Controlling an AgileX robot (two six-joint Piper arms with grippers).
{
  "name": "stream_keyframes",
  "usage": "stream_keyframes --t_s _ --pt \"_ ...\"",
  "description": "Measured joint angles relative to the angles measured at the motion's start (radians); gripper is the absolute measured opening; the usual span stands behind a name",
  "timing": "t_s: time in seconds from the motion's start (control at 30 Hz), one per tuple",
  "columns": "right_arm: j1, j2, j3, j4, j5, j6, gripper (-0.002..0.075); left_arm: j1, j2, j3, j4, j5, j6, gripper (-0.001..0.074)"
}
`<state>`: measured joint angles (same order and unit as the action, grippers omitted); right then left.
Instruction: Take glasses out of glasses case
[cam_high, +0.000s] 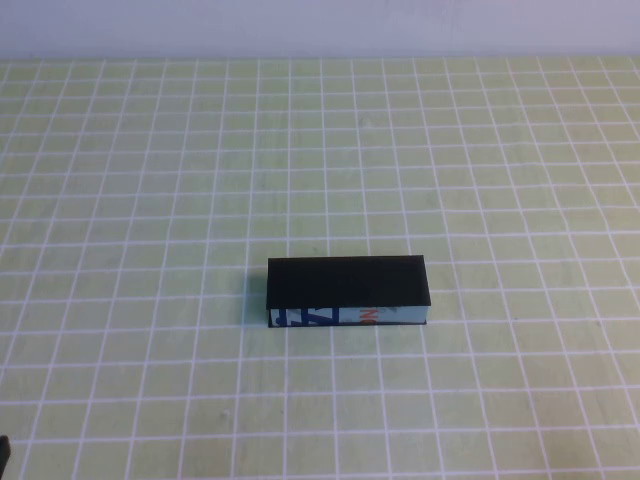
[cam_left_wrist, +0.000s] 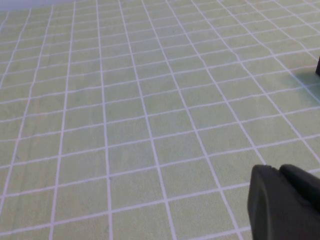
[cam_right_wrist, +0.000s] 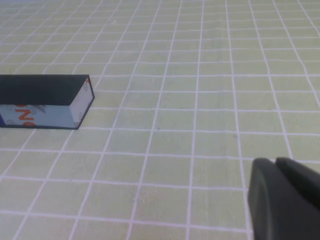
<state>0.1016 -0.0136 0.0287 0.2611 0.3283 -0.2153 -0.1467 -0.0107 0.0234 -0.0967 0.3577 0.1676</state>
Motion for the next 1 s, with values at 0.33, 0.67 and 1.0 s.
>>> stream_keyframes --t_s 0.33,0.67,1.0 --pt "0.0 0.0 0.0 0.0 0.0 0.0 -0.0018 0.0 0.0 0.0 0.0 0.0 0.0 -0.0004" --pt "0.0 0.0 0.0 0.0 0.0 0.0 -0.0018 0.0 0.0 0.0 0.0 0.0 0.0 -0.0004" --pt "0.0 0.0 0.0 0.0 0.0 0.0 -0.0018 0.0 0.0 0.0 -0.017 -0.002 0.0 -0.0004"
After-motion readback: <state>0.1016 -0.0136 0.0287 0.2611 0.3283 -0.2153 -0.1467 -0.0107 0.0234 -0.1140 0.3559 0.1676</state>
